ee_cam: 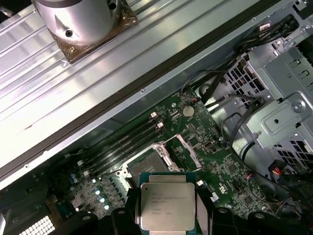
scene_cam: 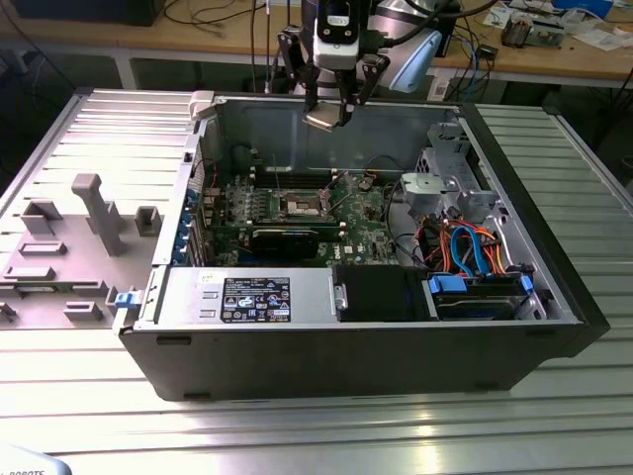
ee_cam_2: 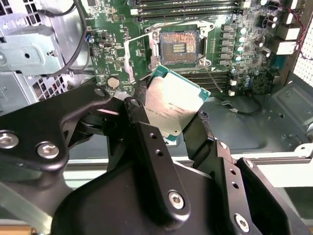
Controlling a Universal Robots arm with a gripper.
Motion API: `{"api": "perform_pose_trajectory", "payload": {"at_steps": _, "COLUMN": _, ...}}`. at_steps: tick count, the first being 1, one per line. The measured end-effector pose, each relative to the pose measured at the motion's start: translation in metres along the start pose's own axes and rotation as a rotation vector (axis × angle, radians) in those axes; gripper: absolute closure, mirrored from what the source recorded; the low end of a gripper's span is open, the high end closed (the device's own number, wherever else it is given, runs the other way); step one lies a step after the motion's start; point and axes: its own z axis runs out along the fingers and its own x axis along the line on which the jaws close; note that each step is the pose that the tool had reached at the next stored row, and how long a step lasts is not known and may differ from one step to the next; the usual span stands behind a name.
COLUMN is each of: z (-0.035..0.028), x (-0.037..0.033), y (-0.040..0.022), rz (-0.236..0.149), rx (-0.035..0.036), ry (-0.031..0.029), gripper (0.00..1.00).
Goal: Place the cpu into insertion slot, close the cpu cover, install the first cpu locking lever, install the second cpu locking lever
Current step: 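Place the cpu into insertion slot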
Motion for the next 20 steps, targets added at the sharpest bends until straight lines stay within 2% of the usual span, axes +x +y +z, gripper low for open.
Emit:
{"api": "perform_pose_trajectory", "payload": {"at_steps": 7, "z": 0.0002, "x": 0.0, "y": 0.0, "rz": 0.13, "rx": -0.0025, "ry": -0.0116, "gripper": 0.46}}
{"api": "perform_pose_trajectory", "payload": {"at_steps": 20, "z": 0.0002, "x": 0.0, "y": 0.0, "rz": 0.141, "rx": -0.0027, "ry": -0.0126, "gripper": 0.46}}
